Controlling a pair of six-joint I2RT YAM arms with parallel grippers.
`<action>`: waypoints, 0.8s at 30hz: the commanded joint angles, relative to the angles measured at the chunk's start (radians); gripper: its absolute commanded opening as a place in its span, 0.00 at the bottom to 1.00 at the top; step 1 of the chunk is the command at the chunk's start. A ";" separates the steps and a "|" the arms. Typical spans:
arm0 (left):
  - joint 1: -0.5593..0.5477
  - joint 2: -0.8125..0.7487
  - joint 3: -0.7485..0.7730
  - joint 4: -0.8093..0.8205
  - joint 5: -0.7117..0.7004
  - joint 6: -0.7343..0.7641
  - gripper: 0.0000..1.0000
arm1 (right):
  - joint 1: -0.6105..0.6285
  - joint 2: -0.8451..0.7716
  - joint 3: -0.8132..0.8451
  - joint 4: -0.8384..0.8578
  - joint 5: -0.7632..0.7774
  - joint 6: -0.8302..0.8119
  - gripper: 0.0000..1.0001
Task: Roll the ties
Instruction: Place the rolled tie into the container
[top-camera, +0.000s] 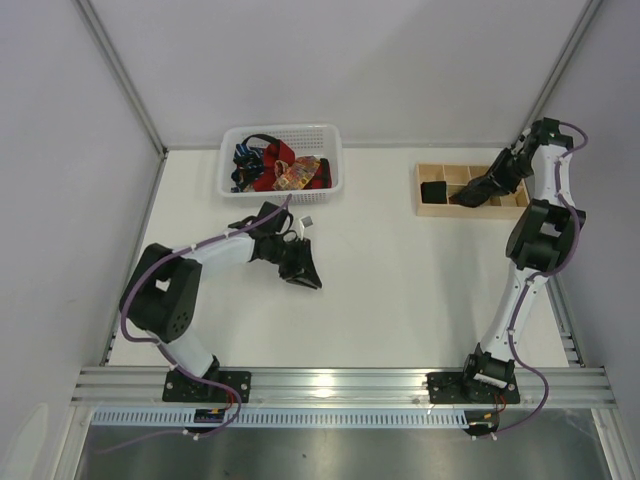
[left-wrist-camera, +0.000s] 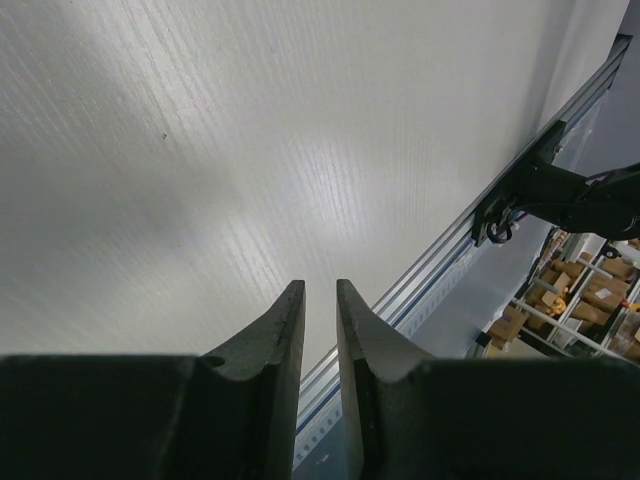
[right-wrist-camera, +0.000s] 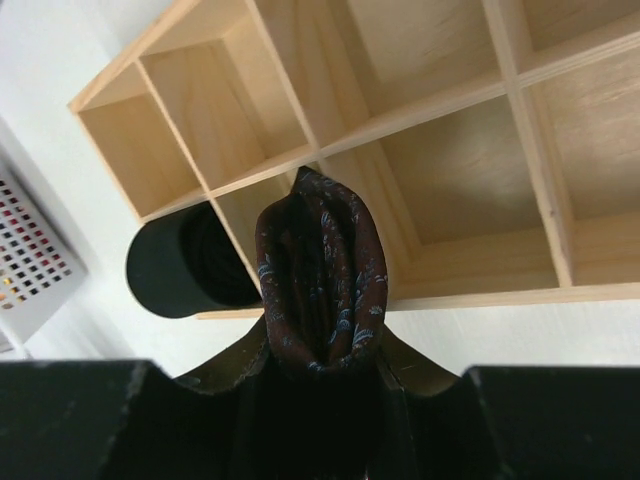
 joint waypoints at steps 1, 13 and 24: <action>0.008 0.016 0.006 0.037 0.028 0.011 0.24 | -0.002 -0.005 0.059 0.012 0.042 -0.060 0.00; 0.019 0.037 -0.003 0.051 0.036 0.008 0.24 | 0.028 0.010 0.062 0.045 0.185 -0.161 0.00; 0.035 0.051 0.005 0.046 0.042 0.012 0.24 | 0.044 -0.057 0.069 0.094 0.188 -0.141 0.00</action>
